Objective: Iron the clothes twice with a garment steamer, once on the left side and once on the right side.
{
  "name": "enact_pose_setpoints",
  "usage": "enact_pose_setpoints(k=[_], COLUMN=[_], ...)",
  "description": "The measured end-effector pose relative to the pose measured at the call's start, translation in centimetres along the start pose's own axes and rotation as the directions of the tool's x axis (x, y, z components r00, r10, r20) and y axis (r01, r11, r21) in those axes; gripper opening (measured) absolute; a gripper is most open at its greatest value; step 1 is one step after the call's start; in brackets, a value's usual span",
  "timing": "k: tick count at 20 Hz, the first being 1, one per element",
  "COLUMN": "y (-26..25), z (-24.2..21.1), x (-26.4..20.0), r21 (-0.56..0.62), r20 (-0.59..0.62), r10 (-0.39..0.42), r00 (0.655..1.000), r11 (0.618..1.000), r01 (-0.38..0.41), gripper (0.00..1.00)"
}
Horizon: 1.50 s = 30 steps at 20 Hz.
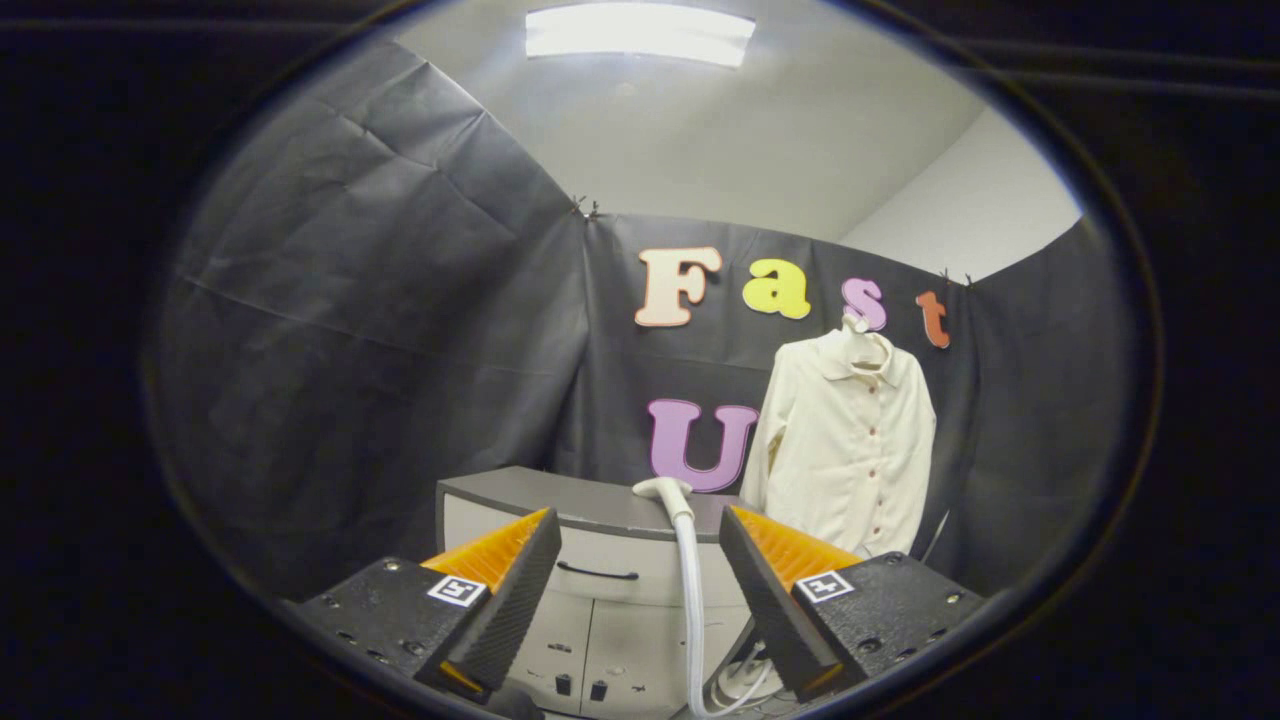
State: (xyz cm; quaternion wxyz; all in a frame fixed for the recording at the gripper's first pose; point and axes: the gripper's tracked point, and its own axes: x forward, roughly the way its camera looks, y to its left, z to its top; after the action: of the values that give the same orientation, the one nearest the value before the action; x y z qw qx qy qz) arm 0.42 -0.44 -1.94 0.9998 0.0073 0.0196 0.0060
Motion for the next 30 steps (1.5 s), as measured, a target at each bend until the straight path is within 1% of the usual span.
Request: enact_pose_setpoints(k=[4, 7, 10, 17, 20, 24, 27, 30], y=[0.0, -0.5, -1.4, -2.0, -2.4, -2.6, -2.4, -3.0], z=[-0.8, -1.4, -2.3, -4.1, -5.2, -6.0, -6.7, -6.8], x=[0.8, 2.4, 4.8, 10.0, 12.0, 15.1, 17.5, 19.7], r21=[0.003, -0.004, -0.008, 0.013, 0.002, -0.020, 0.017, -0.012], r20=[-0.014, -0.032, -0.061, -0.141, -0.171, -0.175, -0.200, -0.196], r10=[0.005, 0.002, -0.009, 0.015, 0.002, -0.006, 0.013, 0.005], r00=[1.000, 0.999, 0.998, 0.990, 0.985, 0.984, 0.980, 0.981], r11=[1.000, 1.000, 1.000, 1.000, 1.000, 1.000, 1.000, 1.000], r01=[-0.005, -0.003, 0.009, -0.013, -0.002, 0.002, -0.010, -0.008], gripper=[0.97, 0.96, 0.95, 0.96, 0.95, 0.95, 0.95, 0.95])
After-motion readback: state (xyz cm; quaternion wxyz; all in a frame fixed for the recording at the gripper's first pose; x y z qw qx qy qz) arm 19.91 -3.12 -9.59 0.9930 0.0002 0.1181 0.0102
